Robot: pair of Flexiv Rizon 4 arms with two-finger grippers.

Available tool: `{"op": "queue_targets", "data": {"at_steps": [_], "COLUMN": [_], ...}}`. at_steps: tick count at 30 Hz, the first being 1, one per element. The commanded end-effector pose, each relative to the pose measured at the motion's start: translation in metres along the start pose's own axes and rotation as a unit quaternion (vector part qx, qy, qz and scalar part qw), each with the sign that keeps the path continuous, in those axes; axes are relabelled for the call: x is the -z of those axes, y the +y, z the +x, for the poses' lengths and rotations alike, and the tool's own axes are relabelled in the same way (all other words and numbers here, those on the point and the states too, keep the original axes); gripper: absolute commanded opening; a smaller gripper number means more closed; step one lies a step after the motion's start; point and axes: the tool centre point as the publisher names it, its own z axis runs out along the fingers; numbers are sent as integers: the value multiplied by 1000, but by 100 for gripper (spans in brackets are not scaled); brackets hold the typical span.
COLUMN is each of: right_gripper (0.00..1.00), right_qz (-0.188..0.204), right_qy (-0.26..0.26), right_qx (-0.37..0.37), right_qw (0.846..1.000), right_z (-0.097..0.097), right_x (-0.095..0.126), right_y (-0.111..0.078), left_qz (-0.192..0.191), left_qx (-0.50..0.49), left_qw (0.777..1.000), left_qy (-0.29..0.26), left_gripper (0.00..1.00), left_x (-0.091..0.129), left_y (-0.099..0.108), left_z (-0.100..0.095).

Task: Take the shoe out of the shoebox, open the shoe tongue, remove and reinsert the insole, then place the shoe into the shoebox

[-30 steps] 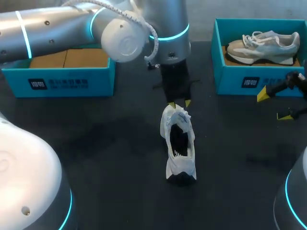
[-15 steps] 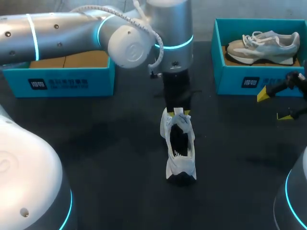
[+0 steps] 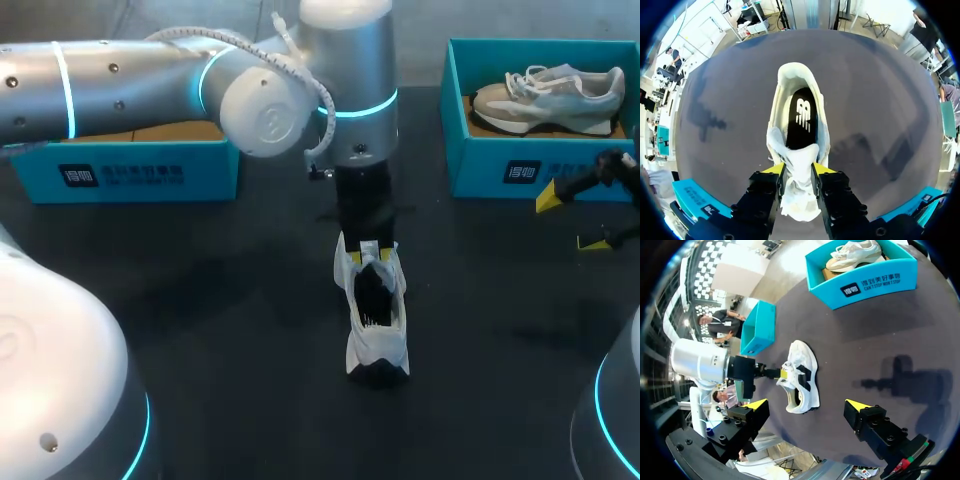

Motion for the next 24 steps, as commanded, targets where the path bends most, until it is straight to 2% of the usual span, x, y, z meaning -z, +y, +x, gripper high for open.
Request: {"op": "queue_targets", "data": {"at_steps": [1,8,14,18,24], "right_gripper": [100,100,100,100,100], "right_qz": [0,0,0,0,0], "right_qy": [-2,-2,-2,-2,-2], "right_qx": [-1,-1,-1,-1,-1], "right_qw": [1000,1000,1000,1000,1000], "right_z": [0,0,0,0,0], "right_x": [-1,-1,-1,-1,-1], "right_y": [0,0,0,0,0], "left_qz": [4,-19,-34,-35,-21], "left_qx": [-2,-9,-11,-13,-13], "left_qw": [1000,1000,999,999,1000], "left_qy": [0,-11,-17,-21,-5], "left_gripper": [31,31,31,26,26], "left_x": [-8,16,31,25,0], "left_y": [-1,-7,-5,-2,3], "left_z": [-1,2,-3,-11,-19]}}
